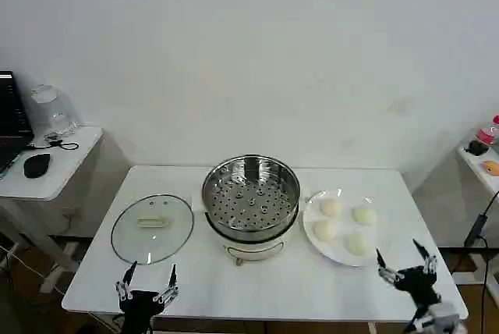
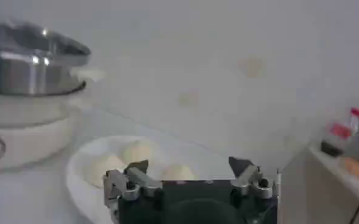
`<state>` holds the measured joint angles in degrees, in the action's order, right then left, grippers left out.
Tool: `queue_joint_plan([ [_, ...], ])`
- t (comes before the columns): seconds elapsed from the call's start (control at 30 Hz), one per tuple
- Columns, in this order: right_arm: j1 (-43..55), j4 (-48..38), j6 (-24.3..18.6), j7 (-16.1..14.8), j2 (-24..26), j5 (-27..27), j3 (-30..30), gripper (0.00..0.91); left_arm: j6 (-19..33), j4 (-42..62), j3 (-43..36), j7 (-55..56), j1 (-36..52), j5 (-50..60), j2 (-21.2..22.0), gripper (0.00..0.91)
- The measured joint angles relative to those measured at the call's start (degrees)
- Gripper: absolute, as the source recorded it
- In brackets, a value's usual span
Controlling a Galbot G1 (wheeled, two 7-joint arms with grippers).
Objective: Take steamed baozi put them in steamer then cover it.
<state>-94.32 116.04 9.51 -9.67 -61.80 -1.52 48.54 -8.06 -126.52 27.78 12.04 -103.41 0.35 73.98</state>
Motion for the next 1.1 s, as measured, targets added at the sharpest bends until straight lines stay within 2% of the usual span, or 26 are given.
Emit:
queue_joint_plan([
  [0.13, 4.81, -4.14, 1.03, -4.87, 6.41, -3.19, -0.68, 0.907, 0.03, 0.65, -0.35, -1.06, 1.14, 1.07, 0.47, 0.907],
  [0.3, 13.14, -10.5, 0.31, -12.63, 14.07, -7.95, -4.56, 0.907, 0.37, 1.14, -0.72, -2.13, 1.66, 2.57, 1.34, 0.907],
  [0.53, 30.81, -21.56, -4.17, -24.42, 21.11, -13.69, -17.51, 0.907, 0.78, 1.07, -0.86, -2.83, 2.23, 4.44, 2.81, 0.907],
  [0.87, 58.8, -37.96, -12.54, -38.61, 22.4, -16.59, -43.04, 0.907, 0.9, 0.54, -0.69, -3.23, 2.52, 6.03, 4.64, 0.907],
  [1.1, 74.06, -48.04, -14.85, -46.55, 19.58, -16.07, -58.97, 0.907, 0.9, 0.02, -0.21, -3.3, 2.99, 6.17, 4.98, 0.907],
])
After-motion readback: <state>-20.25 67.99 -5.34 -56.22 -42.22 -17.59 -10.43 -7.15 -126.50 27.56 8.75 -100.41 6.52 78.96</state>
